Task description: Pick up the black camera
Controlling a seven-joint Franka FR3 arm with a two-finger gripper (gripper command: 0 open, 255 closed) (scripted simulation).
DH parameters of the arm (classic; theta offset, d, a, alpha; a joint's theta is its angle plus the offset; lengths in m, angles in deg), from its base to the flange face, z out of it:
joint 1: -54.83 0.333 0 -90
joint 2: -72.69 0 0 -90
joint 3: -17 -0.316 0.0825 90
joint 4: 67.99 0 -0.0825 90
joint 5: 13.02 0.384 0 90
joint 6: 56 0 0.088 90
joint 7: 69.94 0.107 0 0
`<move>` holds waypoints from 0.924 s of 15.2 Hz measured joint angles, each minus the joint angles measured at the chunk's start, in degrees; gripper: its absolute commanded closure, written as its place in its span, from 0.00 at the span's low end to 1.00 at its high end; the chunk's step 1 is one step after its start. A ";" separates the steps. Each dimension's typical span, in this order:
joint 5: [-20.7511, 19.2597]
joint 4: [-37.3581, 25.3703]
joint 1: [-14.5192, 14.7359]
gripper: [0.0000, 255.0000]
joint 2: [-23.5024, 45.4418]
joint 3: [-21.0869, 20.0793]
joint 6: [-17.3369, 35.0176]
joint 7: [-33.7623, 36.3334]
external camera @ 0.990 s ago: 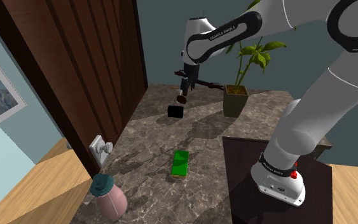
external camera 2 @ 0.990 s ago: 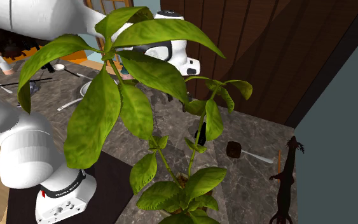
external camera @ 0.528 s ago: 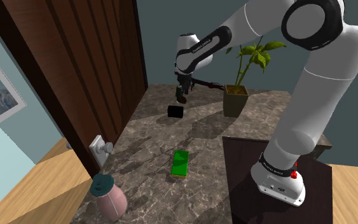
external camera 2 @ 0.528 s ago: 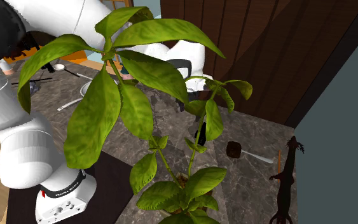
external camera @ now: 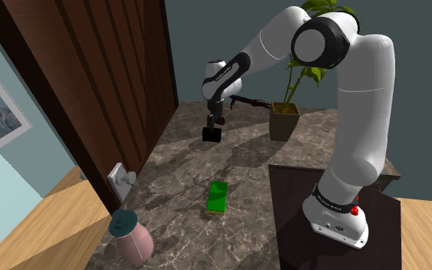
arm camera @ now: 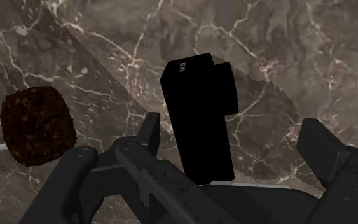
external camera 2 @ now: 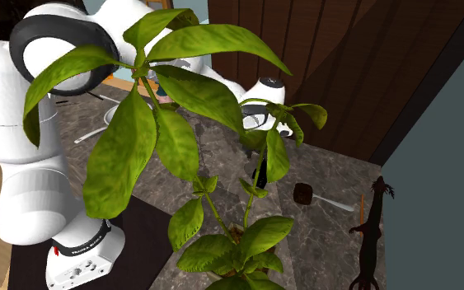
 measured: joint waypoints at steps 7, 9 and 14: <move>1.10 -5.43 -0.99 0.00 9.03 -0.85 2.76 -2.30; 1.28 -5.44 -1.14 0.00 10.10 -0.95 3.81 -2.53; 1.43 -5.57 -1.23 1.00 11.03 -1.07 4.68 -2.67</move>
